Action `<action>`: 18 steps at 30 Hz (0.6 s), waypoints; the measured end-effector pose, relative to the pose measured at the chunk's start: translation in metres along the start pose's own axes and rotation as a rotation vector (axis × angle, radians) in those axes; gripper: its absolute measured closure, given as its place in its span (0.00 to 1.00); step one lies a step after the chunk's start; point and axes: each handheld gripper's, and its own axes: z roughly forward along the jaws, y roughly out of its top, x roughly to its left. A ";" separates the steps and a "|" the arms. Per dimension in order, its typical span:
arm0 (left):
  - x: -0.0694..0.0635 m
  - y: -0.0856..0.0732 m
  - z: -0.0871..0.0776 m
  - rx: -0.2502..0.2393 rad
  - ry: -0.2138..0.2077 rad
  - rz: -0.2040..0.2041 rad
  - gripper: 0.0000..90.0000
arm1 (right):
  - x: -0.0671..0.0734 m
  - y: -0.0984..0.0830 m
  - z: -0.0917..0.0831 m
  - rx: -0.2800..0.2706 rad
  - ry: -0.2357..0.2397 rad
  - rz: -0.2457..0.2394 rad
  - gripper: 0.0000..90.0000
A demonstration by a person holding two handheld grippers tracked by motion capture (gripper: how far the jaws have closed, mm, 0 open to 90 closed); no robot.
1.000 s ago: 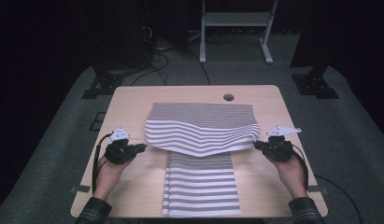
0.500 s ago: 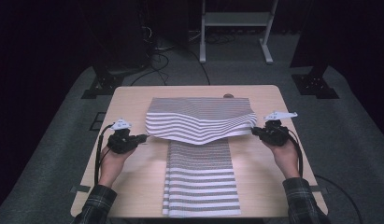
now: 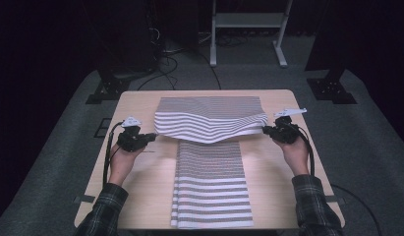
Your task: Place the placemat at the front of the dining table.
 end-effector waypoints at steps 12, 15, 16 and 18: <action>0.014 0.007 0.018 0.010 0.028 -0.017 0.98 | -0.007 0.014 0.021 0.010 -0.030 -0.004 0.97; 0.017 0.007 0.024 0.005 0.045 -0.024 0.97 | -0.009 0.015 0.027 0.012 -0.032 0.003 0.97; 0.019 0.006 0.025 0.009 0.049 -0.024 0.97 | -0.009 0.016 0.029 0.013 -0.034 0.004 0.97; 0.020 0.005 0.030 0.016 0.053 -0.029 0.97 | -0.009 0.015 0.033 0.017 -0.034 0.009 0.97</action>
